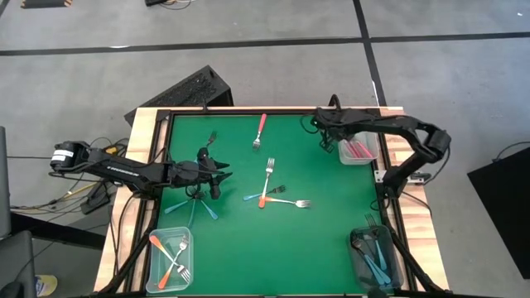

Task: Sort silverware by color (type)
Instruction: Adjust the pink fork in the white bin, then put the orange fork into the transparent bin

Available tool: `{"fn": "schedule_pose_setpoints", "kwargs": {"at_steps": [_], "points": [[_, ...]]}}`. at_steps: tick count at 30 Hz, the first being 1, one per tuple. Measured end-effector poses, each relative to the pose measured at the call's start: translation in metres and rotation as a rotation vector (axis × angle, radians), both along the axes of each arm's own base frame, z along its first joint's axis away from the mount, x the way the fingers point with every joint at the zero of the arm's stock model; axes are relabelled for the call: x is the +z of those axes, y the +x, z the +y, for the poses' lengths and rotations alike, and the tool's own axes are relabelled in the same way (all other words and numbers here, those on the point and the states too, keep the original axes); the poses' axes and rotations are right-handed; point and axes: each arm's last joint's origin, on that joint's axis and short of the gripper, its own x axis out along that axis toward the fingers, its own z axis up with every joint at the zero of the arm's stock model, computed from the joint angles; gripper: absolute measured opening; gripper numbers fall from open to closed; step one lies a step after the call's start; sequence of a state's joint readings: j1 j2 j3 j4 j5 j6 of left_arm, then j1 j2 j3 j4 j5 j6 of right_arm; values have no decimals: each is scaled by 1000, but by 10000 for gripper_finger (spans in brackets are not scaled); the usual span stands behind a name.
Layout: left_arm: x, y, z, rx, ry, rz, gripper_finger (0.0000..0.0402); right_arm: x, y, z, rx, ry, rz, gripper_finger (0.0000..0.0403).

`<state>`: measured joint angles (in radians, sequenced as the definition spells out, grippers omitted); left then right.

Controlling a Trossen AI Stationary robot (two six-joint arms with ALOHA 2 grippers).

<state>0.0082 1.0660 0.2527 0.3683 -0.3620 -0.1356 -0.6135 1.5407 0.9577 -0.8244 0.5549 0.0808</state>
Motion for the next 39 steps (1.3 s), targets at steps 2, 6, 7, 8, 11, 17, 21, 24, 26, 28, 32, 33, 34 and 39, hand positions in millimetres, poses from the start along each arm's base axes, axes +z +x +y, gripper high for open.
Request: {"fn": "schedule_pose_setpoints", "kwargs": {"at_steps": [2, 6, 7, 8, 11, 17, 21, 24, 26, 28, 32, 33, 34, 39], "points": [[0, 0, 1, 17, 11, 1, 141, 10, -5, 4, 3, -10, -8, 18], [0, -1, 1, 46, 26, 2, 141, 32, -19, 12, -14, -74, -24, 36], [0, -1, 1, 47, 26, 2, 141, 38, -23, 14, -12, -86, -25, 36], [0, -1, 1, 47, 26, 2, 141, 43, -27, 15, -9, -96, -21, 33], [0, -1, 1, 48, 24, 1, 141, 52, -41, 18, -17, -84, -1, 17], [3, 1, 1, 48, 22, -30, 141, 46, -54, 7, -116, 58, -68, 24], [3, 1, 0, 20, -11, -42, 141, 32, -53, -4, -182, 114, -52, 68], [3, 1, 0, 18, -19, -40, 141, 25, -52, -8, -172, 145, -12, 105], [3, 1, 0, 19, -19, -41, 141, 22, -50, -9, -153, 155, 7, 129], [3, 1, 1, 28, -7, -41, 141, 23, -50, -9, -148, 150, 5, 151], [4, 1, 1, 45, 14, -47, 141, 34, -50, -8, -255, 103, -74, 181], [4, 1, 1, 43, 13, -48, 141, 39, -49, -7, -288, 81, -122, 185], [4, 1, 1, 36, 11, -50, 141, 42, -48, -5, -303, 72, -181, 187], [5, 3, -1, -45, -34, -67, 141, 68, -25, 14, -175, 61, -534, 182]]}}
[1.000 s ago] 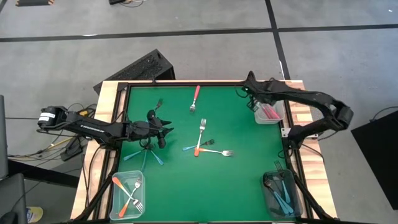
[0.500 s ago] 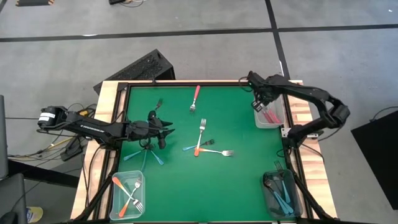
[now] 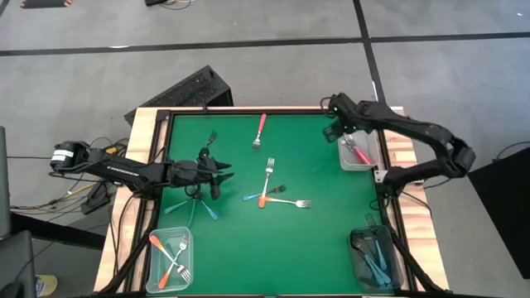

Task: Sort silverware by color (type)
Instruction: Put the orange fork into the transparent bin

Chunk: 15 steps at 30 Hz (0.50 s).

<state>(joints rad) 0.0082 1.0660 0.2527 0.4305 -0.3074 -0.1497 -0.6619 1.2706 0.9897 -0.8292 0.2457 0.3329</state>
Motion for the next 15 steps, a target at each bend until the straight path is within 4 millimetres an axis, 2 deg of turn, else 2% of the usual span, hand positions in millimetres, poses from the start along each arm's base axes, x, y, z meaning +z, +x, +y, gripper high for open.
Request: {"fn": "schedule_pose_setpoints", "kwargs": {"at_steps": [5, 8, 11, 15], "points": [[2, 1, -3, -33, -45, -36, 141, 26, 28, 40, 170, -85, -264, 172], [6, 3, -5, -51, -28, -70, 141, 31, 44, 67, 255, -77, -353, 168], [9, 4, -7, -74, -18, -101, 141, 24, 60, 96, 329, -22, -356, 166], [10, 4, -13, -112, -28, -114, 141, -2, 82, 137, 374, -46, -259, 166]]}}
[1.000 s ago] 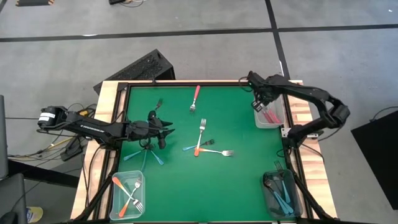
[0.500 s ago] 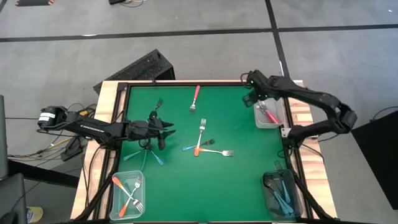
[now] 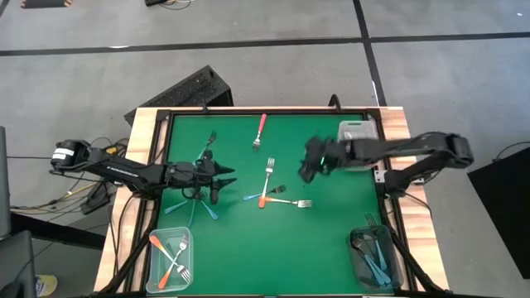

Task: Sort silverware by color (type)
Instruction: Put the orange fork into the transparent bin

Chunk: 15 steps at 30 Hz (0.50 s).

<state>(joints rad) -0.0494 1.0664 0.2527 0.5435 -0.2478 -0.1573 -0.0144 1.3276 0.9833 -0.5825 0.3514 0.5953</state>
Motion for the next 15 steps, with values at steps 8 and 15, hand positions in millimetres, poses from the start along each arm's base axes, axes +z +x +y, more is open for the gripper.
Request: {"fn": "schedule_pose_setpoints", "kwargs": {"at_steps": [8, 15], "points": [[0, -2, -20, -16, 16, 2, 141, -48, 35, 54, 137, -52, 72, 165], [5, -4, -34, -31, -8, -63, 141, -81, 58, 66, 267, -84, 88, 165]]}}
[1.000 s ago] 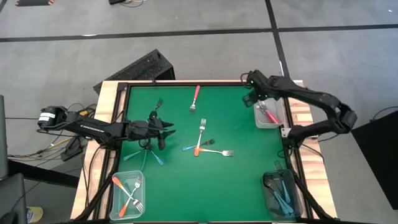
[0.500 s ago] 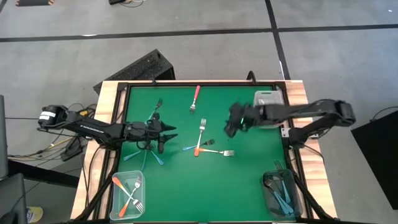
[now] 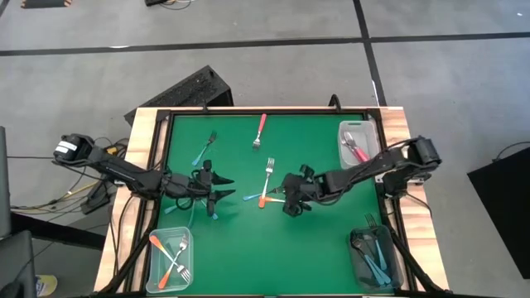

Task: Sort silverware by color (type)
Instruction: Put the orange fork into the transparent bin

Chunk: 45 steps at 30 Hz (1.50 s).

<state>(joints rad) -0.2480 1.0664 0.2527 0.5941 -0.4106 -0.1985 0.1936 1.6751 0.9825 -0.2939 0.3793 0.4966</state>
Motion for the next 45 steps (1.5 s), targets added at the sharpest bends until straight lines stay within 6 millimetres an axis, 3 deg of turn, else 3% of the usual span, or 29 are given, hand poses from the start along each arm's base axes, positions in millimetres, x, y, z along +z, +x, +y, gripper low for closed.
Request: {"fn": "schedule_pose_setpoints", "kwargs": {"at_steps": [4, 11, 18, 23, 31, 37, 40, 45], "points": [[-2, -3, -4, 102, 6, 7, 141, -16, 9, -2, 42, -12, 21, 165], [-8, -4, -12, 123, -14, 29, 141, -32, 14, -2, 128, 76, 79, 165], [-8, -4, -13, 123, -28, 29, 141, -39, 2, 5, 231, 56, 220, 166], [-8, -4, -14, 113, -38, 28, 141, -39, 1, 4, 221, 57, 230, 149], [-9, -4, -14, 109, -13, 42, 141, -39, 1, 8, 245, 47, 231, 18], [-10, -3, -17, 6, 12, 61, 141, -36, 7, 7, 271, 45, 167, 26], [-14, 2, -19, -41, 60, 61, 141, -25, 18, 10, 300, 60, 91, 18], [-16, 31, -24, -90, 157, 114, 141, -11, 28, 12, 297, 66, 37, 17]]}}
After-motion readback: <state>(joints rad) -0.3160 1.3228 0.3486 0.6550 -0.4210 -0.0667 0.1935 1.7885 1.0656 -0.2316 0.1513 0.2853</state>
